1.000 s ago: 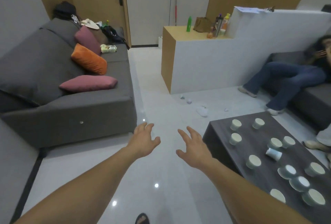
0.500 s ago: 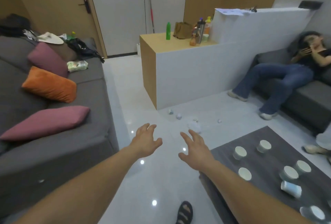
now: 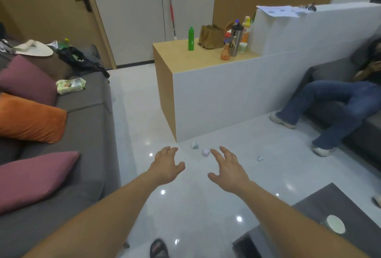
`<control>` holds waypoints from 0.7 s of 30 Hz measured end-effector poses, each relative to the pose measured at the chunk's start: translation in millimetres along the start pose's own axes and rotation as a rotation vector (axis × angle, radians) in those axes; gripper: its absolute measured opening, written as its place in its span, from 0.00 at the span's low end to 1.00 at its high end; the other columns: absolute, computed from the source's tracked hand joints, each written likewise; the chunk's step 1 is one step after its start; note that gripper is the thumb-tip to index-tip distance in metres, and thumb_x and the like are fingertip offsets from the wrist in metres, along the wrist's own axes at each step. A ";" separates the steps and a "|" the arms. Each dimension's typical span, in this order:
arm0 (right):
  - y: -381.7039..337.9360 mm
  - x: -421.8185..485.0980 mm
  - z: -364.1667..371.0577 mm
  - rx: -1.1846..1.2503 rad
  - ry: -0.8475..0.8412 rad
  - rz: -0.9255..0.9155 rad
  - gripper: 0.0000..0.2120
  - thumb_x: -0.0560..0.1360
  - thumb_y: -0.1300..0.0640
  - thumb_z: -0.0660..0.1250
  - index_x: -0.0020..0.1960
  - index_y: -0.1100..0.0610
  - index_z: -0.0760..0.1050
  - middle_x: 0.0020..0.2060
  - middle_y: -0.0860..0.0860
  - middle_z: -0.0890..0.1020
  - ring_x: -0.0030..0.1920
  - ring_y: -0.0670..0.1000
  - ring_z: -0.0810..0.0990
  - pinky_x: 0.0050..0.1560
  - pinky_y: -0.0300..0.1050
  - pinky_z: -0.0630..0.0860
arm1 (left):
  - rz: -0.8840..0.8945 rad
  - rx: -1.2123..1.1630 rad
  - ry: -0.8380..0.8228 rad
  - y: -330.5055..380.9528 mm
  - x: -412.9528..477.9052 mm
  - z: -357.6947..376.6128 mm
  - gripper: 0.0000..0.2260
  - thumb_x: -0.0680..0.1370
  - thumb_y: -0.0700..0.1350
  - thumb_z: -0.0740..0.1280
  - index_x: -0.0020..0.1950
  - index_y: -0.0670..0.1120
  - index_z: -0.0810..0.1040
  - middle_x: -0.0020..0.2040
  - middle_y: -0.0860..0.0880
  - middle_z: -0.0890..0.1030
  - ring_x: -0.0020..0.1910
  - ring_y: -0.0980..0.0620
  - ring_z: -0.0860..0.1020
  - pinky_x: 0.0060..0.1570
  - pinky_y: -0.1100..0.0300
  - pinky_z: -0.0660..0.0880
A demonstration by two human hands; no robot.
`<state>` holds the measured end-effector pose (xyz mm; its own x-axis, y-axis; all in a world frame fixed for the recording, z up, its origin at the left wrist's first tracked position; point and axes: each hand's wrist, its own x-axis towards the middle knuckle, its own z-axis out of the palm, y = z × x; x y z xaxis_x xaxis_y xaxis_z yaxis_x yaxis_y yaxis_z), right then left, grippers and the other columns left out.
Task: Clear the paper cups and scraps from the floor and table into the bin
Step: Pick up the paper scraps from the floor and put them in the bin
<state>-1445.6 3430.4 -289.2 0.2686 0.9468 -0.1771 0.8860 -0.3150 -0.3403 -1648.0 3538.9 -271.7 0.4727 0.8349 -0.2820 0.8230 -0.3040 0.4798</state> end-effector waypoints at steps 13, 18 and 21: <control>33.9 215.3 -17.1 0.067 -0.029 0.219 0.39 0.76 0.43 0.65 0.79 0.47 0.48 0.78 0.49 0.47 0.77 0.53 0.49 0.70 0.51 0.65 | 0.117 0.019 -0.184 10.7 270.4 -49.5 0.30 0.78 0.55 0.61 0.77 0.47 0.57 0.76 0.45 0.58 0.74 0.43 0.58 0.70 0.53 0.58; 65.4 282.2 -15.8 0.117 -0.071 0.267 0.39 0.76 0.43 0.66 0.79 0.47 0.47 0.78 0.50 0.47 0.77 0.53 0.49 0.72 0.52 0.62 | 0.121 0.034 -0.278 26.8 348.1 -37.0 0.30 0.78 0.55 0.62 0.76 0.46 0.58 0.75 0.44 0.60 0.73 0.43 0.60 0.71 0.53 0.59; 94.2 332.7 -6.5 0.147 -0.117 0.276 0.40 0.75 0.44 0.66 0.79 0.47 0.48 0.78 0.50 0.47 0.77 0.53 0.49 0.72 0.51 0.62 | 0.077 0.041 -0.326 34.1 394.7 -20.2 0.30 0.78 0.55 0.62 0.77 0.46 0.57 0.75 0.44 0.59 0.73 0.44 0.60 0.70 0.54 0.59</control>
<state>-1270.4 3716.2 -374.2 0.4383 0.8132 -0.3830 0.7197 -0.5727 -0.3925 -1439.7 3867.4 -349.8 0.6043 0.6203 -0.5001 0.7899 -0.3838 0.4783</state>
